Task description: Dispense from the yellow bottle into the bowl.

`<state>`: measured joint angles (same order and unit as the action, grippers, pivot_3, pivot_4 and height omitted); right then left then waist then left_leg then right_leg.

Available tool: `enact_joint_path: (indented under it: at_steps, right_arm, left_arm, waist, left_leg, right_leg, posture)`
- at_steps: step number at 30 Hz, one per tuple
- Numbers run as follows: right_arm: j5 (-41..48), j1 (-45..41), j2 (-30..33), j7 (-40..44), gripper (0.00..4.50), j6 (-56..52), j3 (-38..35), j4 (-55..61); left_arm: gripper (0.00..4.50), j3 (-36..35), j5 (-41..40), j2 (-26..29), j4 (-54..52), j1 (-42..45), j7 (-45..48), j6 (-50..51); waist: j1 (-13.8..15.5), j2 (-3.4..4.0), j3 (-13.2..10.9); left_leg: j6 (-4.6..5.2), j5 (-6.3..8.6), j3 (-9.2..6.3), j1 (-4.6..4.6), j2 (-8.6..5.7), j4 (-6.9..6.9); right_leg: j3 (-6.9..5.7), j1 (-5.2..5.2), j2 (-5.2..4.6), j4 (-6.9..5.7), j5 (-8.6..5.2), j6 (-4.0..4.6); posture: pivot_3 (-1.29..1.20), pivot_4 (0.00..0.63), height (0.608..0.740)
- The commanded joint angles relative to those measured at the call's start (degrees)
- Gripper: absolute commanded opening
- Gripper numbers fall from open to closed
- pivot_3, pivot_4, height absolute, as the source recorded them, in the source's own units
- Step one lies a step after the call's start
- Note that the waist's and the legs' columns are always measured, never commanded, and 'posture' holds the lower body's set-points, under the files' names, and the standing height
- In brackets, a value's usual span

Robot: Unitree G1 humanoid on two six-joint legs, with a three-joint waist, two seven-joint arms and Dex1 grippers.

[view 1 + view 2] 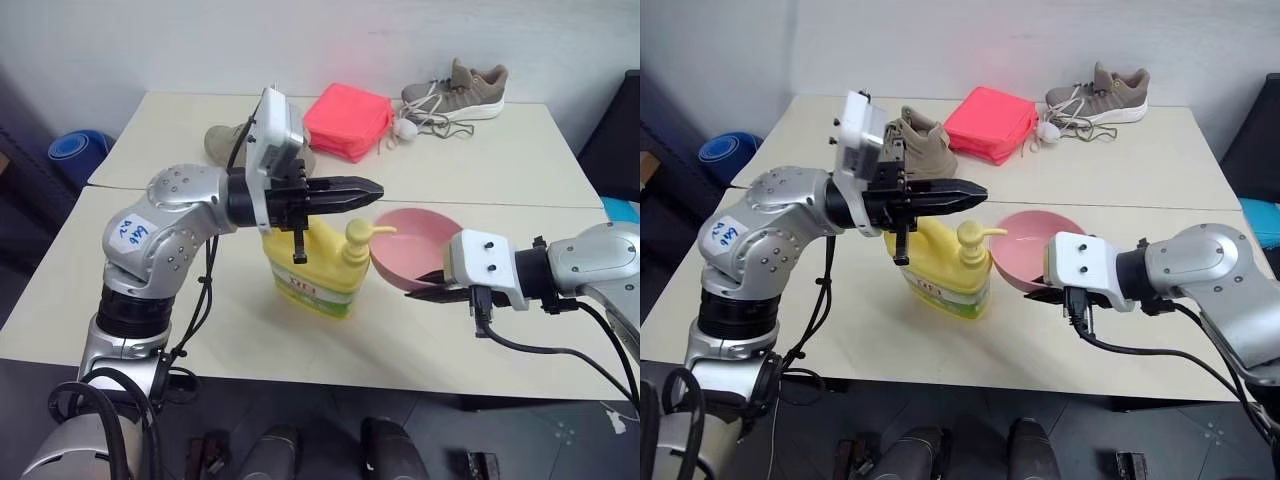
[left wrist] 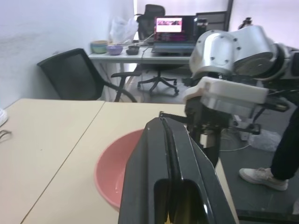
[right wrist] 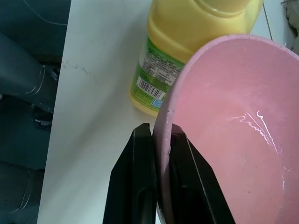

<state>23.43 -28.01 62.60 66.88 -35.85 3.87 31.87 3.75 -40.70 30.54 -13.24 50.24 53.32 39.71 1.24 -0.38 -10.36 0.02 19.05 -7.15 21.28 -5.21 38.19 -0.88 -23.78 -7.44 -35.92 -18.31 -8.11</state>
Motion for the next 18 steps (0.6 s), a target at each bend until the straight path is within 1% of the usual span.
enact_joint_path:
  at_steps: [1,3,6,9,18]
  right_arm:
    - [1.30,-0.64,1.62,0.67,0.00,0.54,-3.25,2.52]
    - [1.67,-0.53,1.79,0.51,0.00,0.17,-3.84,3.16]
    - [2.26,-0.66,2.04,0.29,0.00,-0.63,-4.45,4.10]
    - [2.97,-0.79,2.39,0.04,0.00,-1.50,-5.37,5.00]
    - [4.07,1.23,3.25,-0.96,0.00,-2.93,-7.40,6.46]
  left_arm:
    - [0.02,-0.75,-1.45,1.16,-2.67,0.71,1.18,1.73]
    - [0.02,-0.19,0.11,0.15,-1.92,0.71,-1.21,2.22]
    - [0.02,1.40,2.57,-0.63,-1.57,0.22,-2.29,1.56]
    - [0.02,2.46,2.65,-1.30,-2.23,-0.33,-2.90,3.19]
    - [0.02,6.90,5.59,0.88,-3.31,-1.98,-3.80,7.80]
  waist:
    - [0.10,0.00,0.00]
    - [0.17,0.00,0.00]
    - [0.23,0.00,0.00]
    - [0.12,0.00,0.00]
    - [0.25,0.00,0.00]
  left_leg:
    - [0.00,0.00,0.00,0.00,0.00,0.00]
    - [0.00,0.00,0.00,0.00,-0.02,0.01]
    - [0.01,0.00,0.00,0.01,-0.04,0.02]
    - [0.01,0.00,0.01,0.01,-0.03,0.01]
    - [0.01,0.00,0.00,-0.08,-0.03,0.05]
  right_leg:
    - [0.00,0.00,0.00,0.00,0.00,0.00]
    - [0.01,0.01,-0.02,0.01,0.00,0.00]
    - [0.01,0.01,-0.03,0.02,0.00,-0.01]
    - [0.01,0.01,-0.02,0.01,0.01,-0.01]
    - [0.01,0.10,-0.03,0.00,0.01,-0.01]
  posture:
    - [0.00,0.150,0.740]
    - [0.00,0.150,0.740]
    - [0.00,0.150,0.740]
    - [0.00,0.150,0.740]
    - [0.00,0.150,0.740]
